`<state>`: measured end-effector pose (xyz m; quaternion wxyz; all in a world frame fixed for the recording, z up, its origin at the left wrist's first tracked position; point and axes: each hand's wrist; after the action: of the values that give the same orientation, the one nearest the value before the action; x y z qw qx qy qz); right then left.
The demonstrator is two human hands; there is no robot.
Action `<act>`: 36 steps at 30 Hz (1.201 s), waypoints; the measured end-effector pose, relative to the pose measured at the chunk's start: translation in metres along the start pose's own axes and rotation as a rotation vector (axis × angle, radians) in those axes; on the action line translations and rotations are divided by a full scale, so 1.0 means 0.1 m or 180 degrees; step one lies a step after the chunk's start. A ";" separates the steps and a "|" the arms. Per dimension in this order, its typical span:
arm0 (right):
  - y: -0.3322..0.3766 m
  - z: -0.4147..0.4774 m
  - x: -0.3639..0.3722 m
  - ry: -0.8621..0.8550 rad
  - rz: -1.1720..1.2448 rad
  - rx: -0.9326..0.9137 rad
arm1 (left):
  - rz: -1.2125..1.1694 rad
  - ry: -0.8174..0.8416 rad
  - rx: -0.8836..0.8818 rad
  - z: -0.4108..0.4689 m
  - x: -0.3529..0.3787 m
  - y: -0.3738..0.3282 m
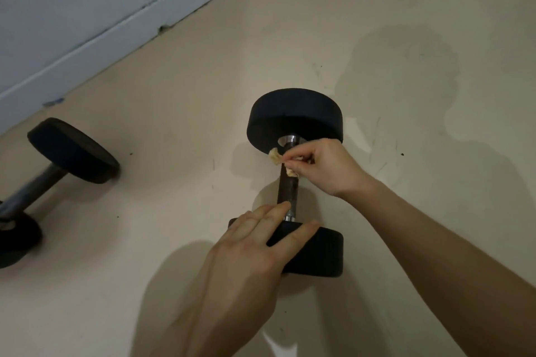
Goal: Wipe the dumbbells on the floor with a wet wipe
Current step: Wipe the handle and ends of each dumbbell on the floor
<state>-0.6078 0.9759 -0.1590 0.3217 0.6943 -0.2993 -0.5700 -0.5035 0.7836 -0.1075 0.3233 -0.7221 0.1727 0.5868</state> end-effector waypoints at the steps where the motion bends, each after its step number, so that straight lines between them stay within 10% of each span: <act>1: -0.01 0.01 -0.01 -0.0032 -0.0012 0.0007 | -0.0039 -0.0056 0.0017 0.00 0.03 -0.02; 5: -0.06 0.02 0.07 -0.0664 -0.0312 -0.0230 | -0.0228 -0.0305 0.0031 0.00 0.11 -0.11; 11: 0.04 -0.34 0.02 0.1042 -0.0594 -0.0471 | -0.0414 -0.0875 -0.0246 -0.15 0.30 -0.16; 16: 0.05 0.11 -0.05 -0.0530 -0.1038 -0.0415 | -0.0489 -0.0766 -0.0443 -0.37 0.40 -0.14; 21: 0.09 -0.36 0.04 0.0855 -0.0770 -0.0308 | -0.0780 -0.1106 -0.0461 -0.35 0.35 -0.14; 26: -0.10 -0.03 -0.11 -0.0609 -0.1009 -0.0198 | -0.0861 -0.1103 -0.0416 -0.24 0.26 -0.21; 31: -0.09 -0.41 -0.12 0.0663 -0.0733 -0.0351 | -0.0815 -0.0842 -0.0258 -0.12 0.17 -0.29; 36: -0.21 -0.15 -0.26 -0.0394 -0.0694 -0.0233 | -0.0678 -0.0740 -0.0094 -0.08 0.11 -0.37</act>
<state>-0.5961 1.0111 -0.1575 0.2638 0.6740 -0.2204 -0.6539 -0.4716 0.8068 -0.1077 0.3908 -0.6682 0.0480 0.6313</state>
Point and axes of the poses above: each hand's wrist, its own z-axis towards the middle knuckle, its own x-axis out of the palm, y = z × x, and after that the axes turned 5 degrees about x, right-handed
